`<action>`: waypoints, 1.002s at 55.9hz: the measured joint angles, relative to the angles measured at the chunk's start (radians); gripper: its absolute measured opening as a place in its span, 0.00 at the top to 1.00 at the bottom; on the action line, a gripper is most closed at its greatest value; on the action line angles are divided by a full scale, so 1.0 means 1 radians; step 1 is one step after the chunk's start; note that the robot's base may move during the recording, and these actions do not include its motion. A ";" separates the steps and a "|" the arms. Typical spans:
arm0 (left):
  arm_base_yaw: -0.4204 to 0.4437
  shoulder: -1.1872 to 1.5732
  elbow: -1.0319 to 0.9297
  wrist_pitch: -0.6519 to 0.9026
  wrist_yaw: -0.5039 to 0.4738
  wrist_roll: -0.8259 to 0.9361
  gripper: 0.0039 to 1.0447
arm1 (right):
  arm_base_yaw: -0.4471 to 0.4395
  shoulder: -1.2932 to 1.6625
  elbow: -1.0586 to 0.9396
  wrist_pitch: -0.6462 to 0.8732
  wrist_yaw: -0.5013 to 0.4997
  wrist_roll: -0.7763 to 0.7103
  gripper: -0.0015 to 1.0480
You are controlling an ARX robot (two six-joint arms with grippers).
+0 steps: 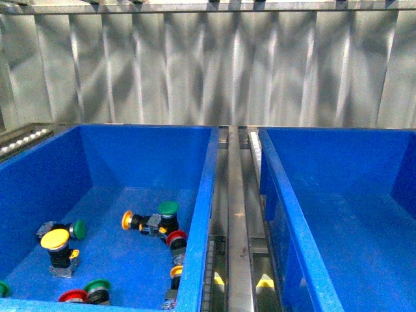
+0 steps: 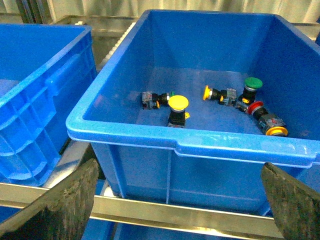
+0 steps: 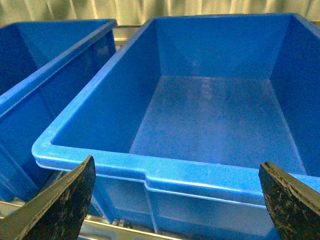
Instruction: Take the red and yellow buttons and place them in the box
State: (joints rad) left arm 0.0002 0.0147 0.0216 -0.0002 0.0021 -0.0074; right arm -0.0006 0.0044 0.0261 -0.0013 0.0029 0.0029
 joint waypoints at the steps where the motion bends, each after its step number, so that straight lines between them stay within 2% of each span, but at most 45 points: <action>1: 0.000 0.000 0.000 0.000 0.000 0.000 0.07 | 0.001 -0.001 0.000 0.000 0.002 0.000 0.06; 17: 0.000 0.000 0.000 0.000 -0.005 0.000 0.07 | 0.001 -0.001 0.000 0.000 -0.009 0.000 0.06; 21: -0.003 0.040 0.018 -0.047 0.030 -0.039 0.07 | 0.001 -0.001 -0.001 0.000 -0.002 0.000 0.06; 27: -0.021 0.271 0.101 0.058 0.024 -0.090 0.07 | 0.001 -0.001 -0.001 0.000 -0.002 0.000 0.06; 35: 0.019 0.603 0.310 0.212 0.024 -0.081 0.07 | 0.001 -0.001 -0.001 0.000 -0.002 0.000 0.06; 44: 0.040 0.954 0.579 0.162 0.027 -0.058 0.07 | 0.001 -0.001 -0.001 0.000 -0.002 0.000 0.06; 56: 0.005 1.311 0.856 0.021 -0.056 -0.055 0.07 | 0.001 -0.001 0.000 0.000 -0.002 0.000 0.06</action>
State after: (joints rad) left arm 0.0048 1.3254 0.8776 0.0204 -0.0536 -0.0624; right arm 0.0002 0.0036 0.0257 -0.0017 0.0006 0.0029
